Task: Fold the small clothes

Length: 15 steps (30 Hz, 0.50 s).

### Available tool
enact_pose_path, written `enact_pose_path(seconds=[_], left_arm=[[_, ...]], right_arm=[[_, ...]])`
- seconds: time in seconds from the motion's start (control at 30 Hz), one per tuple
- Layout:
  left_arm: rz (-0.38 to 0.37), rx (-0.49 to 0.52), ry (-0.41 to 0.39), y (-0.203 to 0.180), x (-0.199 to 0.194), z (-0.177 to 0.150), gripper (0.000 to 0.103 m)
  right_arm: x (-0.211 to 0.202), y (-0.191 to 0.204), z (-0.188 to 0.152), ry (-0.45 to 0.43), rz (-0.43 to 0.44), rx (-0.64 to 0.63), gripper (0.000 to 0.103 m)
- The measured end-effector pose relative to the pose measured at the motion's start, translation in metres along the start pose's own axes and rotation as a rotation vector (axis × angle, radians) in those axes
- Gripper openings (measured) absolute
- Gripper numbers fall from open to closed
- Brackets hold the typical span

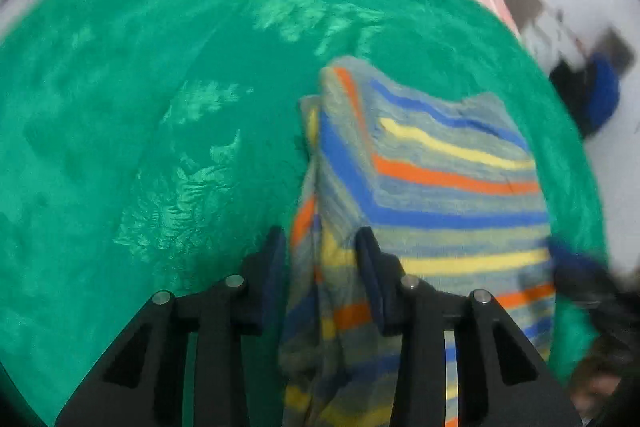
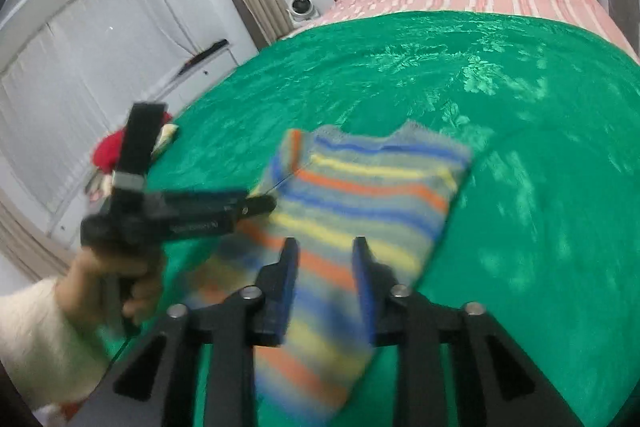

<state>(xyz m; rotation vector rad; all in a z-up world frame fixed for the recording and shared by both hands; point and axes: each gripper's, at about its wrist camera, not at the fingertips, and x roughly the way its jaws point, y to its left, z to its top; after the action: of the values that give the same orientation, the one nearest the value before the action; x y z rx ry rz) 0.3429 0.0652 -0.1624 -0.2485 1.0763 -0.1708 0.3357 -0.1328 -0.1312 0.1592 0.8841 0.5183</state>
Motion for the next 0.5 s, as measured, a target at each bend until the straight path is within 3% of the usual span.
enact_pose_path(seconds=[0.07,0.13,0.17,0.2,0.27,0.3,0.37,0.4,0.47,0.5], left_arm=[[-0.003,0.0,-0.011,0.001,-0.011,0.001,0.039],[-0.008,0.014,-0.06,0.004,-0.036,-0.007,0.04],[-0.022,0.019,-0.089,0.008,-0.047,-0.012,0.052],[-0.051,0.022,-0.104,0.009,-0.059,-0.022,0.071],[-0.108,0.037,-0.103,0.01,-0.071,-0.048,0.079],[-0.106,0.067,-0.079,0.007,-0.069,-0.062,0.079],[0.018,0.141,-0.003,0.005,-0.053,-0.089,0.067],[0.014,0.142,-0.011,0.011,-0.053,-0.098,0.067],[0.008,0.086,-0.023,0.023,-0.069,-0.106,0.067],[0.018,0.064,-0.021,0.028,-0.078,-0.109,0.069]], right_arm=[[0.031,-0.021,-0.009,0.075,-0.019,0.099,0.042],[0.016,-0.019,-0.011,0.022,-0.027,0.102,0.038],[0.001,-0.013,-0.014,0.005,-0.044,0.096,0.038],[-0.014,-0.006,-0.018,-0.02,-0.043,0.086,0.039],[-0.039,0.008,-0.031,-0.055,-0.016,0.06,0.039],[-0.051,0.018,-0.043,-0.058,0.011,0.05,0.041],[-0.053,0.027,-0.068,-0.019,0.067,0.058,0.05],[-0.045,0.03,-0.081,0.028,0.075,0.068,0.053],[-0.029,0.028,-0.107,0.131,0.022,0.075,0.053],[-0.037,0.03,-0.122,0.125,-0.029,0.058,0.05]])
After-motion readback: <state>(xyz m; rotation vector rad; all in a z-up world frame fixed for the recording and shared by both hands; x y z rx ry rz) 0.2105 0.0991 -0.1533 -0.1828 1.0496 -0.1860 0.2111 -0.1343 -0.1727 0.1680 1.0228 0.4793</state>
